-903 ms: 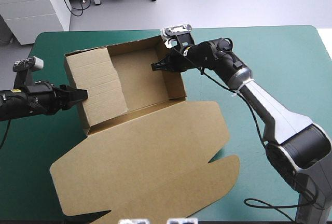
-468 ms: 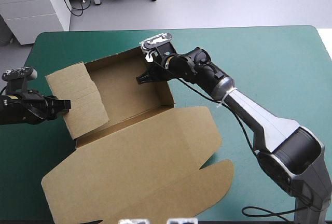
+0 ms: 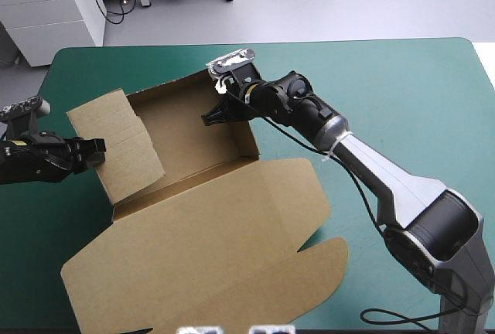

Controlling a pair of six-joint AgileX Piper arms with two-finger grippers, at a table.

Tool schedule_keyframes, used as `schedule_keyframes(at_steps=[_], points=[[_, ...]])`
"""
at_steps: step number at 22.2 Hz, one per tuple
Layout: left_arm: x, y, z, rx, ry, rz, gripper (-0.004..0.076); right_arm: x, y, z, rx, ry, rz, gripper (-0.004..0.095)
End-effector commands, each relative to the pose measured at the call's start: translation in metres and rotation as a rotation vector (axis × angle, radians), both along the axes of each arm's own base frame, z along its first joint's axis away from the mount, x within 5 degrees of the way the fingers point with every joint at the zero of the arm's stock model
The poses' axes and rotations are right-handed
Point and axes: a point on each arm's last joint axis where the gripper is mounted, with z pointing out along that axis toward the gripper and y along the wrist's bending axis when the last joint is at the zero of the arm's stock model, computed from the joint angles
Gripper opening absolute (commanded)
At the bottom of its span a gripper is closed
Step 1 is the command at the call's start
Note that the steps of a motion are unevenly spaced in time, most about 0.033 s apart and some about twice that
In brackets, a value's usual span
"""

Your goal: Fold the box

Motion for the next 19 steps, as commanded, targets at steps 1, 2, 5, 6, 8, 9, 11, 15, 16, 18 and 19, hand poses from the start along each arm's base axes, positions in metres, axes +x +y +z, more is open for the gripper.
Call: schedule_keyframes(at_steps=[1,2,5,6,8,9,11,15,16,18,19], points=[[0.005,-0.006,0.019,-0.091,-0.144,0.027,0.0235,-0.023,0.003,0.049,0.184,-0.047,0.024,0.0003],[0.005,-0.007,0.019,-0.099,-0.142,0.023,0.0235,-0.022,0.002,0.049,0.182,-0.049,0.021,0.0003],[0.004,-0.007,0.019,-0.102,-0.136,0.019,0.0271,-0.017,-0.003,0.05,0.186,-0.057,0.004,0.0001],[0.004,-0.007,0.019,-0.102,-0.135,0.018,0.0293,-0.015,-0.006,0.05,0.187,-0.059,-0.004,0.0001],[0.004,-0.007,0.019,-0.102,-0.136,0.019,0.0351,-0.01,-0.014,0.055,0.184,-0.055,-0.022,0.0001],[0.005,-0.007,0.019,-0.101,-0.14,0.022,0.037,-0.008,-0.017,0.057,0.186,-0.059,-0.029,0.0001],[0.005,-0.007,0.02,-0.105,-0.152,0.027,0.0439,-0.003,-0.025,0.067,0.199,-0.077,-0.049,0.0001],[0.007,-0.016,0.029,-0.236,-0.206,-0.003,0.0489,-0.002,-0.028,0.077,0.208,-0.11,-0.045,0.0],[0.007,-0.019,0.03,-0.258,-0.219,-0.03,0.0489,-0.002,-0.028,0.077,0.208,-0.11,-0.045,0.0],[0.005,-0.022,0.032,-0.299,-0.214,-0.059,0.0489,-0.002,-0.028,0.077,0.206,-0.111,-0.045,0.0001],[0.004,-0.023,0.032,-0.303,-0.203,-0.07,0.0489,-0.002,-0.028,0.077,0.202,-0.114,-0.043,0.0001]])
